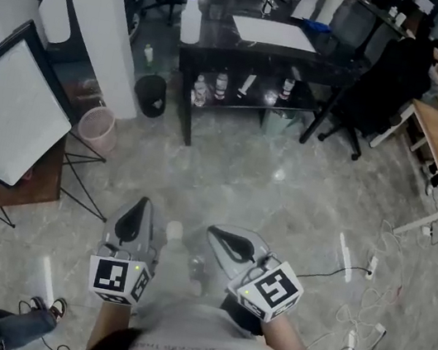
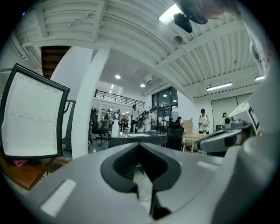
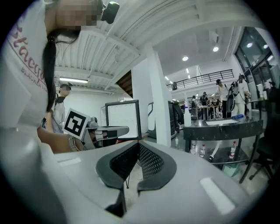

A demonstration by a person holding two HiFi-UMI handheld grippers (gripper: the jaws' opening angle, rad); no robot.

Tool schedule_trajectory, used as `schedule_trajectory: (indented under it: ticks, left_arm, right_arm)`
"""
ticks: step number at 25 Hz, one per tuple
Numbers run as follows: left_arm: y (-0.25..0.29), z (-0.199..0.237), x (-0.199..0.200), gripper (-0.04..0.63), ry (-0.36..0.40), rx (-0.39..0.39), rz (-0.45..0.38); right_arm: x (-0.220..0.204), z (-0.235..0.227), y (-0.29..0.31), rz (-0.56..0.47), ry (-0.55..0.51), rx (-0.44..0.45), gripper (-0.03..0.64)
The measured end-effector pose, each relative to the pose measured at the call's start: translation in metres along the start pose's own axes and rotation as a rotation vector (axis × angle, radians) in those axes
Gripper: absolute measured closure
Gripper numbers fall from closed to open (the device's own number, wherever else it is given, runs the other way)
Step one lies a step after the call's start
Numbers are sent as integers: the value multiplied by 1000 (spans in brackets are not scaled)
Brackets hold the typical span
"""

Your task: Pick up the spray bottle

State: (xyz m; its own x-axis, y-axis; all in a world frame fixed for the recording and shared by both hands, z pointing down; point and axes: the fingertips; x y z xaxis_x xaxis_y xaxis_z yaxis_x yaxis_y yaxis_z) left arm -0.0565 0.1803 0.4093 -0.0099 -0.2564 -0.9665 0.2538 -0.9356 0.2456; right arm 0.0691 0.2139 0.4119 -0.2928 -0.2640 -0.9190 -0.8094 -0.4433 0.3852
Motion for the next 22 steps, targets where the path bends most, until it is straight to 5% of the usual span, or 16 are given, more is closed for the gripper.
schedule_trajectory:
  ticks: [22]
  left_arm:
    - [169, 88, 71, 597, 63, -61, -11]
  right_arm:
    - [85, -149, 123, 10, -14, -82, 614]
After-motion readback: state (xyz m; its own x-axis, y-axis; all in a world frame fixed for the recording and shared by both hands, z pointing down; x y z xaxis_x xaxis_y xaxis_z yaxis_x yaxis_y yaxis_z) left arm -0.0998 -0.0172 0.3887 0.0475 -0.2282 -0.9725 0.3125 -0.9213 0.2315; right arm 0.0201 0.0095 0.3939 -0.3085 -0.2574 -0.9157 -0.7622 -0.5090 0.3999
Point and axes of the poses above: the fingertips, and each gripper's own axes: y forward along the fingers, z to its left, x out of its top, and after that the axes turned 11 degrees about z, right-handed
